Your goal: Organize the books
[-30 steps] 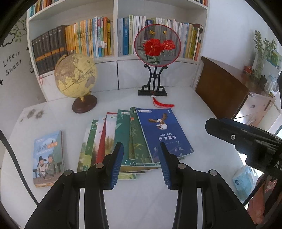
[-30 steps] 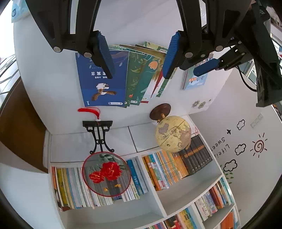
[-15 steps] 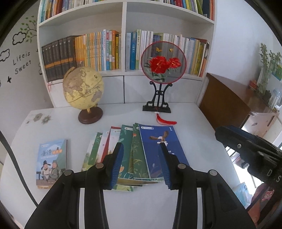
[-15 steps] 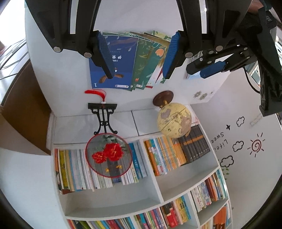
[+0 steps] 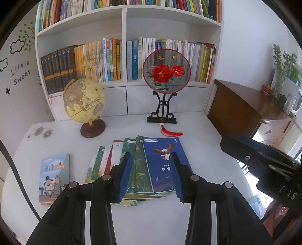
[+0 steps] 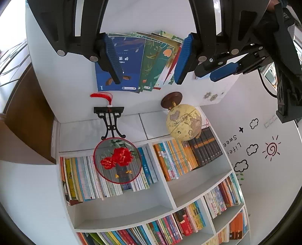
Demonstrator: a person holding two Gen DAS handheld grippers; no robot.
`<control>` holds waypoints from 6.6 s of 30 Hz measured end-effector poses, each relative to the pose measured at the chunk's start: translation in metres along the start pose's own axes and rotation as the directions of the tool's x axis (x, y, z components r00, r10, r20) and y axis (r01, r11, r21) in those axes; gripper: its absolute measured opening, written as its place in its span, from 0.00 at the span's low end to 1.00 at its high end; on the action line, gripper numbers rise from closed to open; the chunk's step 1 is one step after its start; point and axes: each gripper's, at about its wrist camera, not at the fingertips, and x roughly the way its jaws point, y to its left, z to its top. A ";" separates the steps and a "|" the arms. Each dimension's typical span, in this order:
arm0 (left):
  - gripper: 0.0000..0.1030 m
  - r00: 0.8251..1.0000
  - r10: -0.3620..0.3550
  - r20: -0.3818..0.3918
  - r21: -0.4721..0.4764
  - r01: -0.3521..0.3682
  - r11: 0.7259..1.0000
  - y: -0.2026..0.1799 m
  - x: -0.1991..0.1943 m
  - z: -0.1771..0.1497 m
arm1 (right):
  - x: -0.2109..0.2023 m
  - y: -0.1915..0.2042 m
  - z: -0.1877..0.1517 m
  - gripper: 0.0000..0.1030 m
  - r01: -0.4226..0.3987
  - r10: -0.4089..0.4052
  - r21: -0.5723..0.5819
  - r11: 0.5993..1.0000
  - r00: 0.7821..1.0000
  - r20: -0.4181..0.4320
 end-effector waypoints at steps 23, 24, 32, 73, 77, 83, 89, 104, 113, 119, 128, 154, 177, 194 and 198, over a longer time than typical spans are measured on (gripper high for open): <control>0.37 0.996 0.050 0.072 -0.046 -0.047 0.998 0.007 -0.016 0.069 | -0.017 0.040 0.045 0.54 0.076 -0.070 -0.052 0.996 0.992 0.106; 0.37 0.995 0.050 0.082 -0.051 -0.046 0.998 0.007 -0.019 0.072 | -0.019 0.043 0.049 0.54 0.096 -0.089 -0.056 0.994 0.989 0.116; 0.37 0.993 0.078 0.089 -0.070 -0.072 0.995 0.012 -0.038 0.071 | -0.031 0.059 0.062 0.54 0.156 -0.146 -0.052 0.986 0.977 0.157; 0.37 0.964 0.077 -0.255 -0.018 -0.085 0.996 0.035 0.149 -0.043 | 0.145 -0.084 -0.056 0.57 0.136 -0.086 0.188 0.973 0.965 -0.248; 0.37 0.949 0.019 -0.314 0.001 -0.020 1.000 0.023 0.188 -0.059 | 0.179 -0.102 -0.070 0.57 0.172 -0.113 0.166 0.971 0.942 -0.317; 0.37 0.925 -0.021 -0.380 -0.040 0.006 0.999 0.018 0.219 -0.076 | 0.210 -0.120 -0.083 0.57 0.220 -0.159 0.126 0.967 0.914 -0.373; 0.37 0.926 -0.015 -0.378 -0.015 0.010 1.000 0.011 0.226 -0.082 | 0.219 -0.133 -0.090 0.57 0.241 -0.173 0.133 0.961 0.904 -0.392; 0.37 0.926 -0.053 -0.374 -0.043 0.040 0.998 0.016 0.228 -0.080 | 0.244 -0.128 -0.090 0.57 0.213 -0.154 0.083 0.974 0.880 -0.450; 0.37 0.922 -0.084 -0.378 -0.071 0.062 0.996 0.021 0.229 -0.078 | 0.246 -0.136 -0.088 0.57 0.284 -0.217 0.081 0.955 0.861 -0.460; 0.37 0.925 -0.080 -0.372 -0.056 0.064 0.996 0.020 0.228 -0.078 | 0.246 -0.136 -0.088 0.60 0.270 -0.197 0.100 0.958 0.867 -0.457; 0.38 0.928 -0.072 -0.365 -0.025 0.068 0.997 0.018 0.226 -0.078 | 0.247 -0.128 -0.086 0.61 0.206 -0.129 0.117 0.971 0.874 -0.468; 0.53 0.915 -0.041 -0.402 -0.090 0.005 0.996 0.079 0.161 -0.120 | 0.230 -0.036 -0.123 0.61 -0.019 -0.001 -0.034 0.999 0.864 -0.503; 0.49 0.871 -0.252 -0.421 -0.309 0.124 0.943 0.097 0.184 -0.124 | 0.212 -0.082 -0.163 0.43 -0.122 0.313 0.387 0.914 0.819 -0.481; 0.20 0.919 -0.184 -0.350 -0.128 0.148 0.981 0.100 0.152 -0.111 | 0.210 -0.023 -0.139 0.17 -0.157 0.196 0.125 0.980 0.879 -0.435; 0.20 0.931 -0.170 -0.323 -0.091 0.149 0.985 0.106 0.141 -0.110 | 0.203 -0.003 -0.130 0.15 -0.134 0.140 0.044 0.990 0.907 -0.396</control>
